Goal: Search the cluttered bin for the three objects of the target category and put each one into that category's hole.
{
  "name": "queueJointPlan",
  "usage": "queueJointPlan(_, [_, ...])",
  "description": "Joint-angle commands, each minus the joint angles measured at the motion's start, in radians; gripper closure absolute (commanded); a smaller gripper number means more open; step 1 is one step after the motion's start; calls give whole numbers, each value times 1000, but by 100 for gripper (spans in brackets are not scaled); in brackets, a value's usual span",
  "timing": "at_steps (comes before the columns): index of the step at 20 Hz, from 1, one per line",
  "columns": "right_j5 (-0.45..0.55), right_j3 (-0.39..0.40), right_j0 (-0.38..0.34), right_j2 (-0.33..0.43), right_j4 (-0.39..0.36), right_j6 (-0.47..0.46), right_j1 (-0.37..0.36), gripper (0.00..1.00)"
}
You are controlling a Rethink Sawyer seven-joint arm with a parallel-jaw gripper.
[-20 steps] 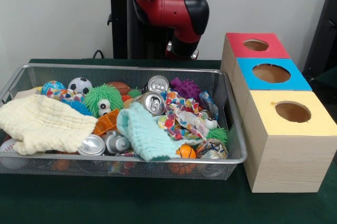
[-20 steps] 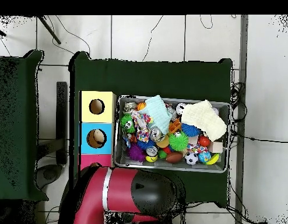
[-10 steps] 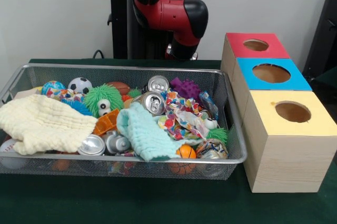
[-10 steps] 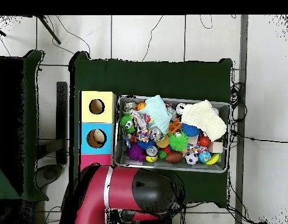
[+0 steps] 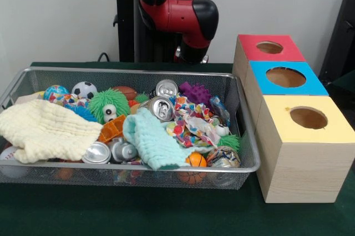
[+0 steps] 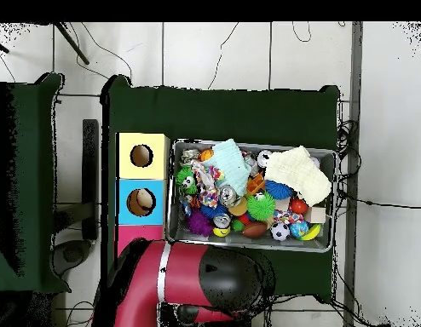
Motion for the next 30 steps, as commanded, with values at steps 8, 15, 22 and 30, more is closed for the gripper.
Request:
queueJointPlan(8, [-178, -223, -13, 98, 84, 196, 55, 0])
queueJointPlan(15, [-186, -225, 3, 86, 102, 208, 71, 0])
queueJointPlan(22, [-184, -237, 0, 84, 103, 202, 91, 0])
queueJointPlan(30, [-180, -263, -10, 89, 109, 199, 124, 0])
